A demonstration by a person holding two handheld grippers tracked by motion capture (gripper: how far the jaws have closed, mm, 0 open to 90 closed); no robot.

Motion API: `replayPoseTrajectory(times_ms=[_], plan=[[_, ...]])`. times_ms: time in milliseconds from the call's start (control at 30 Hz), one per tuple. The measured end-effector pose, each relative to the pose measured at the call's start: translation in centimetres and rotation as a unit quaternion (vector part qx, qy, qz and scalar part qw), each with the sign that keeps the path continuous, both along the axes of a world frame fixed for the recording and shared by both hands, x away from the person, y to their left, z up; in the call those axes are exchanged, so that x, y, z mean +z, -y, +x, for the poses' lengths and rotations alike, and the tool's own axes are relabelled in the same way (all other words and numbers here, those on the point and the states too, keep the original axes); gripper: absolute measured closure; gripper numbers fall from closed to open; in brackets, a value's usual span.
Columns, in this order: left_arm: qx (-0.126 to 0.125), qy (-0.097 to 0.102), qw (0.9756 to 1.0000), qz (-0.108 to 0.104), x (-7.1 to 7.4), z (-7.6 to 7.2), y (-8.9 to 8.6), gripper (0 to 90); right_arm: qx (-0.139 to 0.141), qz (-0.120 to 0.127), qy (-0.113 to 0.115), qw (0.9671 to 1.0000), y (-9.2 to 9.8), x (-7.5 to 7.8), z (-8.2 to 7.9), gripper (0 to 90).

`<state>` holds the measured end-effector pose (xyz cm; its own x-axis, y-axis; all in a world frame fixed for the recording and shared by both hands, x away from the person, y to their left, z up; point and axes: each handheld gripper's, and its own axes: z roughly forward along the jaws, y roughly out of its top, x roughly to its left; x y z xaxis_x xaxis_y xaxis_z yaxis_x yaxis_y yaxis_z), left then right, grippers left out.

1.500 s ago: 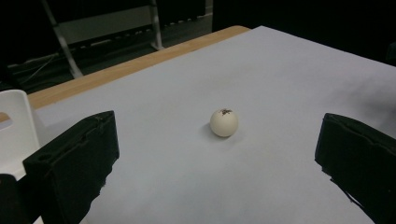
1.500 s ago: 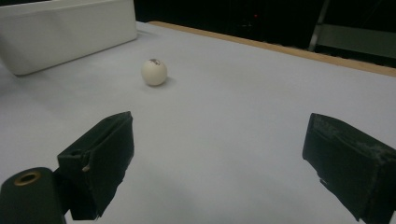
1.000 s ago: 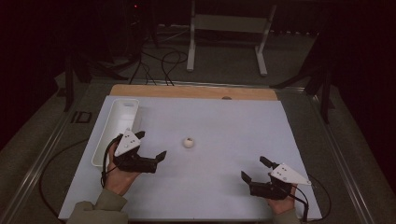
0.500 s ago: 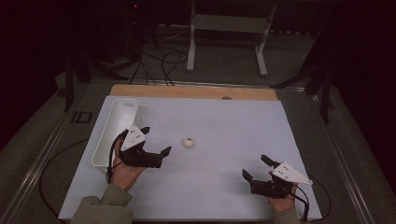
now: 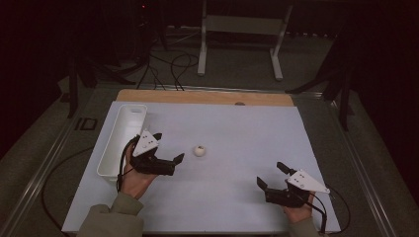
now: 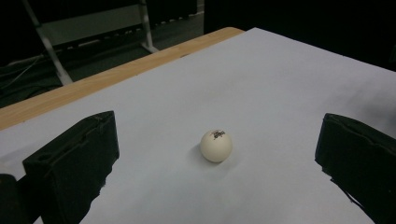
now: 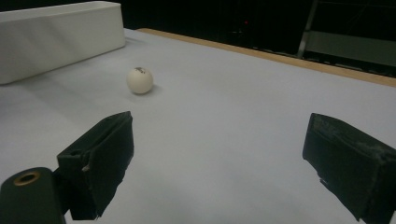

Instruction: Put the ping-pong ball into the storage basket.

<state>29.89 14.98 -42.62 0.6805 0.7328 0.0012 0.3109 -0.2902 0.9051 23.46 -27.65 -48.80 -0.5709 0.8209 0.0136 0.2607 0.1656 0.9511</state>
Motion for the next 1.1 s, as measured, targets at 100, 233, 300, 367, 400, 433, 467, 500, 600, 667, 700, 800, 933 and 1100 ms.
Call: replayPoseTrajectory(times_ms=[100, 233, 300, 367, 400, 433, 467, 500, 600, 667, 700, 800, 933, 1100], plan=[[0.000, -0.005, 1.0000, 0.002, -0.2, 0.3, 0.2, 0.0, -0.001, 0.000, 0.001, 1.0000, 0.2, 0.0, 0.1, 8.7], [-0.002, -0.006, 1.0000, 0.003, -0.2, 0.5, 0.5, 0.0, -0.003, -0.002, 0.001, 1.0000, 0.4, 0.0, 0.2, 8.7], [-0.001, -0.006, 1.0000, 0.004, -0.3, 0.6, 0.6, 0.0, -0.004, -0.003, 0.002, 1.0000, 0.6, 0.0, 0.2, 8.7], [0.000, -0.009, 1.0000, 0.003, -0.3, 0.8, 0.7, 0.0, -0.006, -0.003, 0.003, 1.0000, 0.7, 0.0, 0.2, 8.7], [0.000, -0.009, 1.0000, 0.003, -0.3, 0.8, 0.7, 0.0, -0.006, -0.003, 0.003, 1.0000, 0.7, 0.0, 0.2, 8.7], [0.000, -0.010, 0.9999, 0.003, -0.3, 0.9, 0.8, 0.0, -0.007, -0.002, 0.003, 1.0000, 0.7, 0.0, 0.2, 8.7], [0.000, -0.012, 0.9999, 0.004, -0.3, 0.9, 0.9, 0.0, -0.007, -0.002, 0.002, 1.0000, 0.7, 0.0, 0.2, 8.7], [-0.001, -0.012, 0.9999, 0.005, -0.3, 1.0, 0.9, 0.0, -0.007, -0.002, 0.002, 1.0000, 0.7, 0.0, 0.2, 8.7], [-0.001, -0.014, 0.9999, 0.008, -0.4, 1.1, 1.1, 0.0, -0.007, -0.002, 0.003, 1.0000, 0.7, 0.0, 0.2, 8.7], [0.000, -0.015, 0.9998, 0.009, -0.4, 1.3, 1.4, 0.0, -0.008, -0.002, 0.003, 1.0000, 0.7, 0.0, 0.2, 8.7], [0.000, -0.016, 0.9998, 0.010, -0.3, 1.3, 1.5, 0.0, -0.008, -0.002, 0.003, 1.0000, 0.7, 0.0, 0.2, 8.7], [-0.001, -0.018, 0.9997, 0.015, -0.3, 1.5, 1.9, 0.0, -0.008, -0.002, 0.002, 1.0000, 0.7, 0.0, 0.2, 8.7], [-0.003, -0.021, 0.9996, 0.019, -0.3, 1.7, 2.2, 0.0, -0.008, -0.003, 0.002, 1.0000, 0.7, 0.0, 0.2, 8.7], [-0.006, -0.032, 0.9992, 0.024, -0.3, 2.2, 2.9, 0.0, -0.009, -0.003, 0.001, 1.0000, 0.7, 0.0, 0.1, 8.7]])
